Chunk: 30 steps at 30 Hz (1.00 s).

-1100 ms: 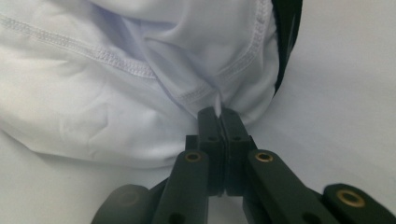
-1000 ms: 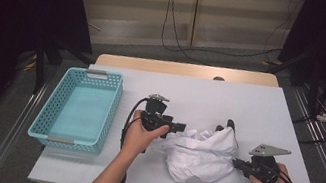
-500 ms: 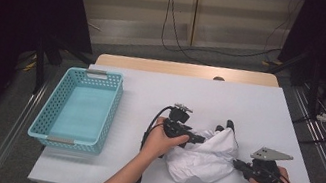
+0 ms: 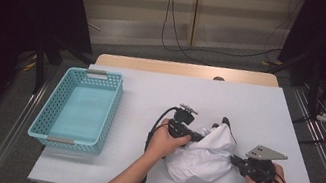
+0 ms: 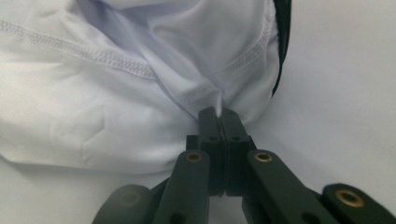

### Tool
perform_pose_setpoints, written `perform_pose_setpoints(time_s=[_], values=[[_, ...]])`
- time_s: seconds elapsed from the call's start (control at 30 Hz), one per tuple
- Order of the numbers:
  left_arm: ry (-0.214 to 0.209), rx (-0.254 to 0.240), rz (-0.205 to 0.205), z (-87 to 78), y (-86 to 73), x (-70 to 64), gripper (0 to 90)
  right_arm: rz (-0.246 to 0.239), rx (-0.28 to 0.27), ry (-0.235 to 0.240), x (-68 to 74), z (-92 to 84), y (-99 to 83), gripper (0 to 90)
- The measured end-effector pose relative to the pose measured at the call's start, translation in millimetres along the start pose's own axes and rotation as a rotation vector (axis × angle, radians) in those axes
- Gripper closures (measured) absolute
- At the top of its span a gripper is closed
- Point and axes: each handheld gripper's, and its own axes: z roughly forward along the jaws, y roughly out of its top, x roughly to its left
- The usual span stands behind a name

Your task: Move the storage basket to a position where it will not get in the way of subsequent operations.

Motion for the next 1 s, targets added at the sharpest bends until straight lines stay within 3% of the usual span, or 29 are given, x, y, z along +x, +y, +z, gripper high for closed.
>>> perform_pose_setpoints(time_s=[0.1,0.17,0.27,0.37,0.43,0.57,0.7,0.8,0.83,0.9,0.93,1.0], values=[[0.033,-0.074,-0.022,-25.9,1.7,7.0,85.1,-0.020,-0.084,-0.013,3.5,0.7,10.8,90.0],[0.055,-0.098,-0.032,-39.5,0.3,11.0,85.2,-0.039,-0.106,-0.018,6.6,2.1,17.9,90.0],[0.064,-0.099,-0.058,-50.4,-5.1,17.6,85.2,-0.044,-0.085,0.000,8.1,6.2,20.8,90.0],[0.063,-0.073,-0.052,-46.5,-10.6,17.3,85.2,-0.013,-0.063,0.031,7.0,8.1,19.9,88.8],[0.059,-0.066,-0.044,-44.1,-11.0,14.8,85.1,0.008,-0.061,0.026,7.3,6.3,25.3,72.6],[0.063,-0.064,-0.031,-45.5,-11.3,11.8,85.1,0.013,-0.098,0.017,14.0,5.2,44.2,53.6],[0.064,-0.067,-0.035,-47.1,-12.9,13.3,85.1,-0.009,-0.096,0.028,21.8,18.1,64.3,41.8],[0.060,-0.066,-0.034,-47.1,-13.2,14.4,85.1,-0.027,-0.086,0.058,27.5,30.8,79.4,40.4],[0.057,-0.064,-0.033,-46.9,-13.2,14.5,85.1,-0.027,-0.081,0.070,29.6,34.9,83.8,40.4],[0.057,-0.064,-0.035,-46.2,-13.3,14.7,85.0,-0.034,-0.056,0.095,34.0,43.5,90.1,48.7],[0.060,-0.063,-0.035,-46.0,-13.5,14.9,85.1,-0.051,-0.036,0.099,36.0,47.5,91.8,57.0],[0.084,-0.058,-0.024,-46.9,-14.3,15.6,85.1,-0.063,-0.014,0.125,37.6,51.9,92.1,85.0]])
